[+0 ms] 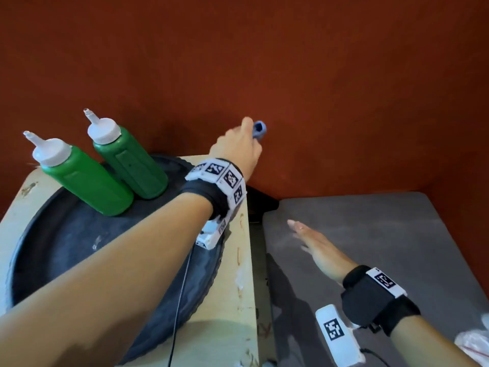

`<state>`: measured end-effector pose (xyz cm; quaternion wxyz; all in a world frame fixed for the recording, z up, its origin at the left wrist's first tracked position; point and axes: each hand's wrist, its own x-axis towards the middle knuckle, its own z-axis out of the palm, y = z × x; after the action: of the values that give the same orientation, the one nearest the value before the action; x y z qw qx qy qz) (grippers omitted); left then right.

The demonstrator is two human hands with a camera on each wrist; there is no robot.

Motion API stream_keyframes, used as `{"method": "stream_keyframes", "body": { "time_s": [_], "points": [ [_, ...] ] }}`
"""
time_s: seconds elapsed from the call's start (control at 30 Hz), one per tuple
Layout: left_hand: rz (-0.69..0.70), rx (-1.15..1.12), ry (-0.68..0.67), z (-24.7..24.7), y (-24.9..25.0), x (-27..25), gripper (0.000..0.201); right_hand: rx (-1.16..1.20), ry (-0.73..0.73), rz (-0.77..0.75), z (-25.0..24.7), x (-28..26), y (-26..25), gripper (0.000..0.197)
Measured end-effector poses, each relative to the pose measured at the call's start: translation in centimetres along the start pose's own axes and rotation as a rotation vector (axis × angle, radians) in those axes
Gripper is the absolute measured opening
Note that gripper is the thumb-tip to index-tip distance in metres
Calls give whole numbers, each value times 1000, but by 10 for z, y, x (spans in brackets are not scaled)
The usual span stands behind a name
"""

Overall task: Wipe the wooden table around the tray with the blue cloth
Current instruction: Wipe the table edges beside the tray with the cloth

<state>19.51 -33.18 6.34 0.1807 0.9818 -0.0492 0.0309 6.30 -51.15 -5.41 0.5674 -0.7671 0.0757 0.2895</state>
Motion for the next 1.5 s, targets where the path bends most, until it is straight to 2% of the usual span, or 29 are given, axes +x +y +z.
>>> {"method": "stream_keyframes", "body": {
  "time_s": [0.1, 0.17, 0.27, 0.33, 0.43, 0.53, 0.6, 0.67, 0.73, 0.8, 0.83, 0.9, 0.97, 1.1, 1.27, 1.37, 1.5],
  "points": [
    [-66, -18, -163, 41, -12, -6, 18, 19, -11, -3, 1, 17, 6, 73],
    [-149, 10, -242, 62, -16, -5, 24, 45, -5, -28, 2, 29, 3, 68],
    [-166, 88, -356, 81, -16, -1, 34, 29, 63, -155, 2, 46, -14, 40],
    [-165, 154, -449, 87, -15, -3, 39, -147, 139, -311, 1, 54, -34, 37],
    [-175, 175, -535, 85, -15, -11, 50, -553, 247, -541, 0, 67, -64, 59],
    [-185, 83, -556, 80, -22, -9, 55, -742, 224, -671, 0, 78, -84, 63],
    [-220, -20, -601, 70, -25, -8, 53, -711, 139, -633, 1, 81, -90, 52],
    [-213, -128, -562, 57, -27, -15, 43, -694, 69, -571, 3, 85, -92, 42],
    [-128, -72, -401, 47, -37, -34, 33, -740, 13, -553, 7, 90, -92, 38],
    [-33, 67, -228, 44, -58, -57, 43, -812, -8, -514, 12, 95, -91, 36],
    [-30, 89, -197, 44, -69, -69, 52, -827, 0, -505, 14, 98, -90, 34],
    [-147, -3, -260, 43, -84, -84, 68, -825, 34, -492, 20, 102, -92, 31],
    [-257, -25, -386, 40, -94, -89, 74, -814, 37, -463, 27, 106, -96, 30],
    [-214, 100, -553, 32, -103, -80, 80, -812, 27, -428, 36, 107, -104, 36],
    [-134, 220, -664, 31, -115, -84, 100, -861, -93, -323, 37, 99, -101, 64],
    [-187, 244, -681, 36, -116, -85, 113, -856, -109, -339, 39, 103, -94, 63],
    [-217, 222, -667, 36, -124, -83, 112, -842, -79, -346, 41, 111, -88, 61]
  ]
}}
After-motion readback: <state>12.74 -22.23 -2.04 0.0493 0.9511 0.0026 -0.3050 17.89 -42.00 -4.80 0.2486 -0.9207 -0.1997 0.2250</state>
